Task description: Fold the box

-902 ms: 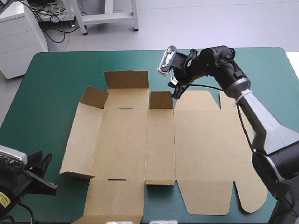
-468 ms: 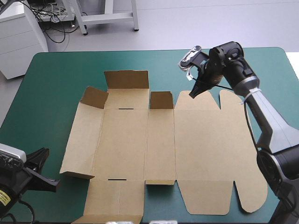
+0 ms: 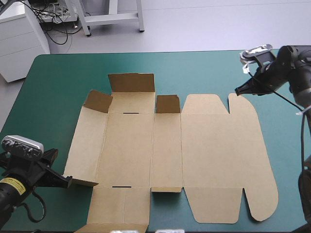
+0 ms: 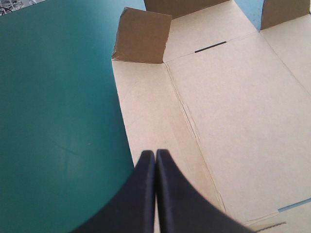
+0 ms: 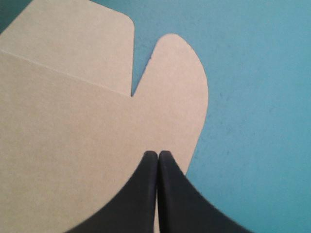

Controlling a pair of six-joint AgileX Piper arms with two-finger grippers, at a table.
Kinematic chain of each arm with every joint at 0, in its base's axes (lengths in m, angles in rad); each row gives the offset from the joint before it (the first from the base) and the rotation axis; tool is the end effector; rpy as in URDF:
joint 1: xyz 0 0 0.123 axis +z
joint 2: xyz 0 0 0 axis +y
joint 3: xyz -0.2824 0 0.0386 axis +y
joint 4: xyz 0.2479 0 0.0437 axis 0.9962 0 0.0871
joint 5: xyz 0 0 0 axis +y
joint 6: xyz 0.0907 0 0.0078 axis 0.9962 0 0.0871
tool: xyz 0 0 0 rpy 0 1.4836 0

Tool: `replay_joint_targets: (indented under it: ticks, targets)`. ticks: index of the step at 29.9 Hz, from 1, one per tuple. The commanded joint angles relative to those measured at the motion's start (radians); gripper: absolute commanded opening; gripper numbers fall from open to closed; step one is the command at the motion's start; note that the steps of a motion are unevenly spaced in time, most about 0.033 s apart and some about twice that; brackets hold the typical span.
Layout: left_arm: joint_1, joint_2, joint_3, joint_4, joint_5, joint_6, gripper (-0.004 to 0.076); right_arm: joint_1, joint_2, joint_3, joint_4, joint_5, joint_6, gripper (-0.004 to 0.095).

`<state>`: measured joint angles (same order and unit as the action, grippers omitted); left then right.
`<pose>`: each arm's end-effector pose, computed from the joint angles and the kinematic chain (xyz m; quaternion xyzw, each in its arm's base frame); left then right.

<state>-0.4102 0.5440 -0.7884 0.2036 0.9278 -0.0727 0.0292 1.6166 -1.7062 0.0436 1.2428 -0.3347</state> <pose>0.0821 -0.0196 0.3548 0.1632 0.8639 -0.0139 0.4763 0.3381 0.0136 0.3894 -0.1736 0.9524 -0.0165 0.2501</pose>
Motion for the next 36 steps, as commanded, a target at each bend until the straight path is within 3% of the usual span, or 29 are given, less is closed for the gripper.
replay_joint_targets:
  ticks: [1, 15, 24, 36]
  targets:
    - [-0.001, 0.054, -0.04, 0.018, -0.086, -0.013, -0.0032, -0.039, -0.117, 0.047, 0.012, 0.001, 0.004, -0.0022]
    - [-0.001, 0.298, -0.31, 0.099, 0.01, 0.036, -0.0006, -0.048, -0.511, 0.441, 0.084, -0.1, 0.015, -0.0023]
    - [-0.001, 0.476, -0.528, 0.056, 0.257, 0.142, -0.0006, -0.048, -0.726, 0.659, 0.091, -0.183, 0.016, -0.0023]
    - [0.041, 0.633, -0.618, -0.125, 0.261, 0.256, -0.0006, -0.048, -0.852, 0.752, 0.091, -0.162, 0.022, -0.0023]
